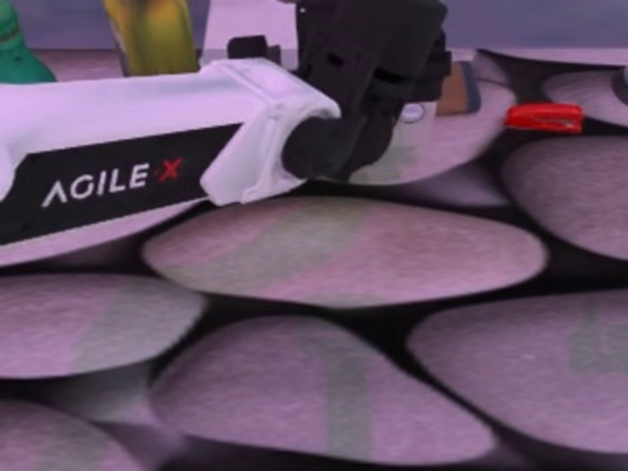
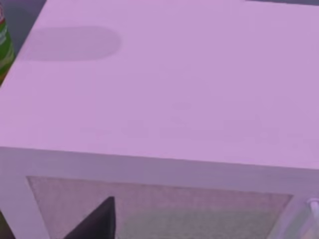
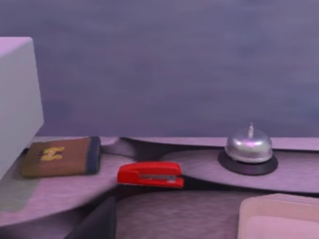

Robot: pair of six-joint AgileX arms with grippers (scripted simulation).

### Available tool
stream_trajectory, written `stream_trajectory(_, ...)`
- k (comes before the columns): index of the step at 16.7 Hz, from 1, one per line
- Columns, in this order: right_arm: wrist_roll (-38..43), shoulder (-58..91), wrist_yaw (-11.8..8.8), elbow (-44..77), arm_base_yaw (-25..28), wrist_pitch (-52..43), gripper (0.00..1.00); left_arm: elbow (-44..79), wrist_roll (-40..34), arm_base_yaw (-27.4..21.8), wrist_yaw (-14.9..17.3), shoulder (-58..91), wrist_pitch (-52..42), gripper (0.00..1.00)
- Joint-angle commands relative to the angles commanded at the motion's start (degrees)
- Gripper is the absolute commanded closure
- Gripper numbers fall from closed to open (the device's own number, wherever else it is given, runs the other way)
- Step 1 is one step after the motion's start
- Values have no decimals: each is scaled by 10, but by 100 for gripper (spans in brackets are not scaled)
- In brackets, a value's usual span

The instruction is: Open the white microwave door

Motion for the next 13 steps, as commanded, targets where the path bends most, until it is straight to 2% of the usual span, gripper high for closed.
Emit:
stream_trajectory(3,0,0,0,0,0,0,0,47,-13,-30,-26,71,-10,0)
stream_trajectory(5,0,0,0,0,0,0,0,58,-16,-38,-33,88,-13,0)
stream_trajectory(10,0,0,0,0,0,0,0,57,-14,-35,-31,89,-12,0)
stream_trajectory(13,0,0,0,0,0,0,0,93,0,-19,-17,127,1,0)
